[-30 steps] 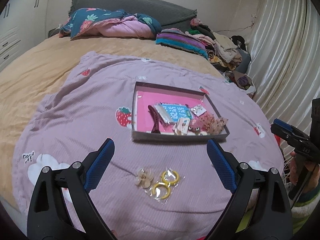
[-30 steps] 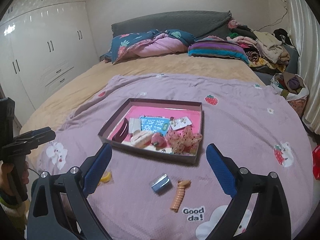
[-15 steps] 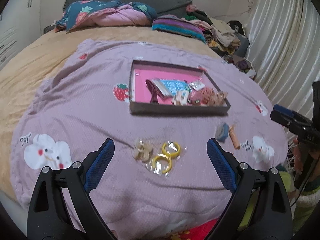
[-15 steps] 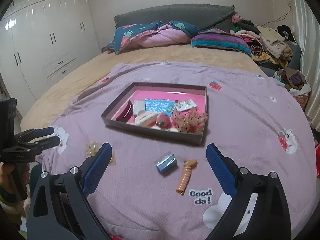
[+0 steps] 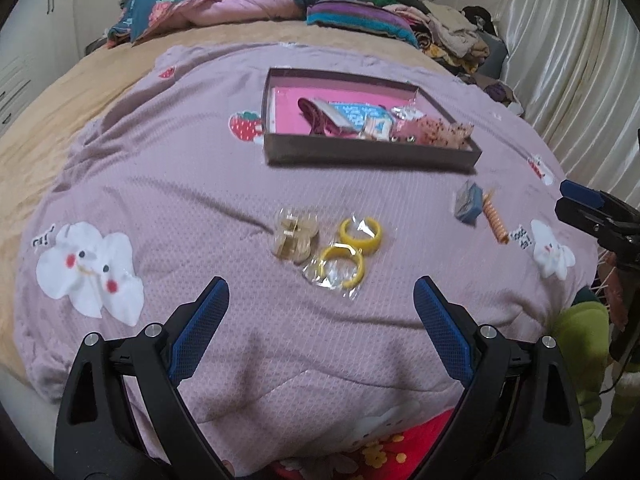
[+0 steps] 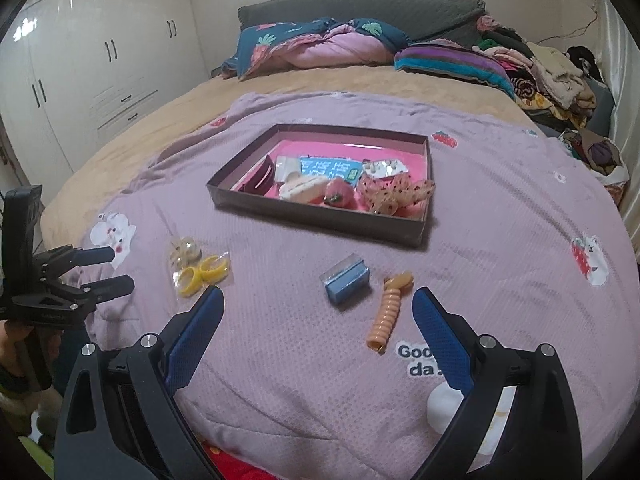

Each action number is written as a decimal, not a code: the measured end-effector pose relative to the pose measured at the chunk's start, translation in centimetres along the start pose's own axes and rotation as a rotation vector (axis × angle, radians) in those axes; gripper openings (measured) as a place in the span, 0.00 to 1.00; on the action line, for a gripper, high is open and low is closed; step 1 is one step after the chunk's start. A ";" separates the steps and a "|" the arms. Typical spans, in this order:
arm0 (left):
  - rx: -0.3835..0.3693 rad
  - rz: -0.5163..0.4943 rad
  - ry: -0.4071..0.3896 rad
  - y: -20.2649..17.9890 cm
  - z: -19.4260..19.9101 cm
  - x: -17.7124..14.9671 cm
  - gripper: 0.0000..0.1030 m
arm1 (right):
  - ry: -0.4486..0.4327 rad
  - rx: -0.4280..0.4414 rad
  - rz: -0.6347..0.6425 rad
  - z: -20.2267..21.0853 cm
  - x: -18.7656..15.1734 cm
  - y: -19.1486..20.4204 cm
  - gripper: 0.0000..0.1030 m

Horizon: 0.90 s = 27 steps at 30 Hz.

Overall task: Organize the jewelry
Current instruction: 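Grasp the bag of yellow rings with the left tool while the right tool grasps the orange spiral hair tie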

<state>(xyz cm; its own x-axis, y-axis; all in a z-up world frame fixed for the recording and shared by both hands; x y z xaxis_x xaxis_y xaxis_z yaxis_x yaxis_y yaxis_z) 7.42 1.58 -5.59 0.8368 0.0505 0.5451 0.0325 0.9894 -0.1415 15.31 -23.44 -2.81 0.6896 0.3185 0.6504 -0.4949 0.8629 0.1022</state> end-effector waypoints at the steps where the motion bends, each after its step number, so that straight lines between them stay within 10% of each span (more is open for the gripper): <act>1: -0.001 0.002 0.003 0.1 -0.2 -0.2 0.84 | 0.004 0.005 -0.003 -0.2 -0.2 0.0 0.92; 27: -0.080 -0.043 0.090 -1.9 -4.3 -0.6 0.71 | 0.118 -0.021 -0.027 -5.1 -4.0 -1.2 0.92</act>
<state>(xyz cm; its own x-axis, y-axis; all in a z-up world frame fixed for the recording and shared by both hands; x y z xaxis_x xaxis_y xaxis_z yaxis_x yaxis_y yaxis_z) 9.27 -0.91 -9.22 0.8793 -0.0076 0.4763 0.1099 0.9762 -0.1872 15.86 -23.79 -9.34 0.7606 0.3375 0.5545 -0.4648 0.8795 0.1023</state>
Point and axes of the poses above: each gripper's, at about its wrist camera, not at the fingertips, and z roughly against the way its jaws point, y to its left, x to its top, the point moved 3 cm from there along -z, roughly the way its jaws point, and after that the axes turned 4 degrees about y, right-handed, at the moved point
